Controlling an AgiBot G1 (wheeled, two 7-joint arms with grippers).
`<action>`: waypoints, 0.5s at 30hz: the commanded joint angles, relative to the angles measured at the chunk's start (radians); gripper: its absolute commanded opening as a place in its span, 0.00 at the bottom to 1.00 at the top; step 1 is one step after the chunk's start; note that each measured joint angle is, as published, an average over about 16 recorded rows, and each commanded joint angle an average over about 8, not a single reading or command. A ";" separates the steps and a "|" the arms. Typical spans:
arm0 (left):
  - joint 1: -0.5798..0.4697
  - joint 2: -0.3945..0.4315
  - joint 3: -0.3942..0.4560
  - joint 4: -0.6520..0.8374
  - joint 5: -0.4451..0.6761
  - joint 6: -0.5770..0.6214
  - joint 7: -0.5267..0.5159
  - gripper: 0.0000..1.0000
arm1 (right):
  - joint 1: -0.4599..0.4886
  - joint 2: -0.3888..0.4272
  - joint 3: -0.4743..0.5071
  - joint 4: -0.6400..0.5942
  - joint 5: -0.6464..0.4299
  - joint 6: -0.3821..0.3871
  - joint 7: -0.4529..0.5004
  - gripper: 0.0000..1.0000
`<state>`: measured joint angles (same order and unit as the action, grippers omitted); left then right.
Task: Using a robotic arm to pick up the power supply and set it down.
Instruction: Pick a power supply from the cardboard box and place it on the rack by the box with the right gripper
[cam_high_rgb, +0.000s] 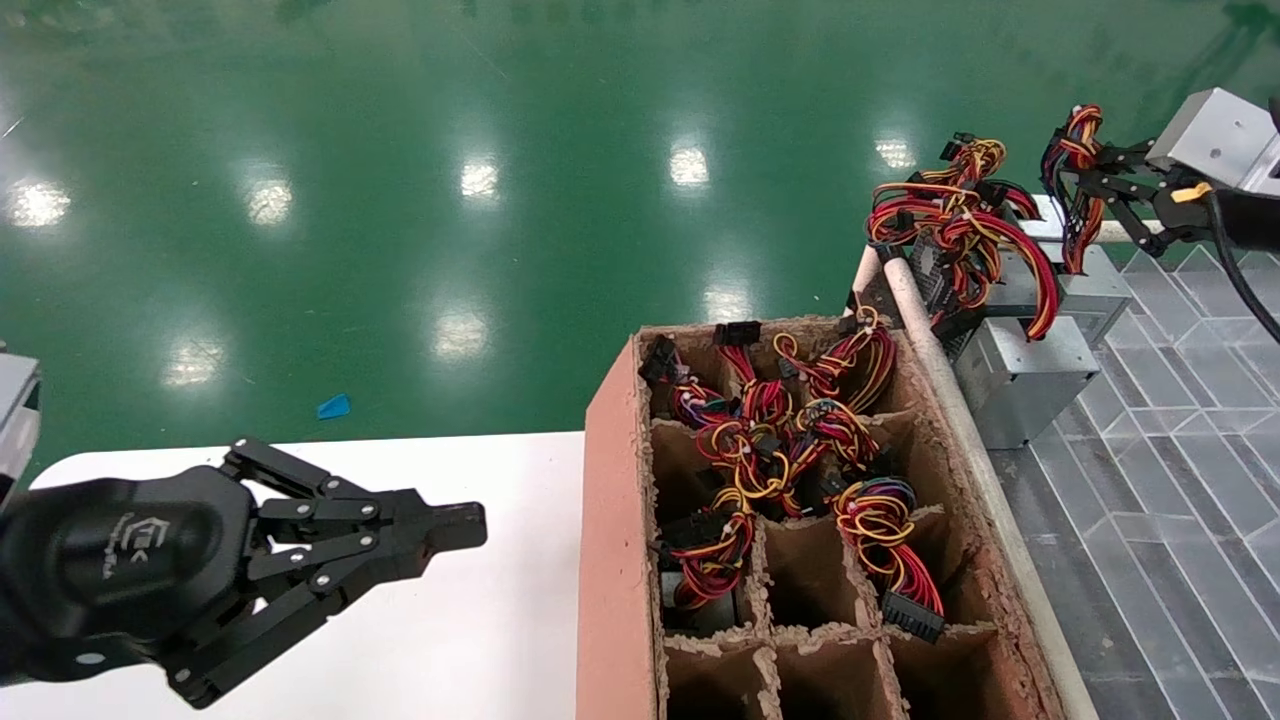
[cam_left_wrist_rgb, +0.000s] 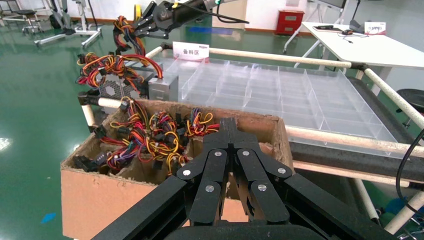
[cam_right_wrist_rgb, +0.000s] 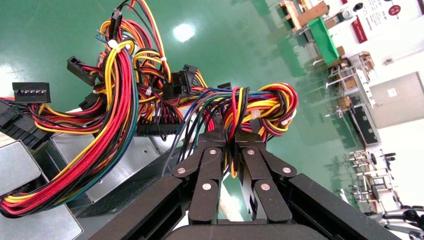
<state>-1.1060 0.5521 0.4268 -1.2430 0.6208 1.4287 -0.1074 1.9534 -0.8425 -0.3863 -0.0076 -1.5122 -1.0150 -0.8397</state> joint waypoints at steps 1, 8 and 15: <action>0.000 0.000 0.000 0.000 0.000 0.000 0.000 0.00 | 0.001 0.000 -0.001 -0.001 -0.002 0.001 0.004 1.00; 0.000 0.000 0.000 0.000 0.000 0.000 0.000 0.00 | 0.002 -0.002 -0.005 -0.003 -0.008 -0.001 0.021 1.00; 0.000 0.000 0.000 0.000 0.000 0.000 0.000 0.00 | 0.012 -0.003 -0.017 0.005 -0.024 -0.011 0.028 1.00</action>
<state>-1.1060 0.5521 0.4268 -1.2430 0.6208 1.4287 -0.1074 1.9684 -0.8406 -0.4062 -0.0028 -1.5408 -1.0235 -0.8116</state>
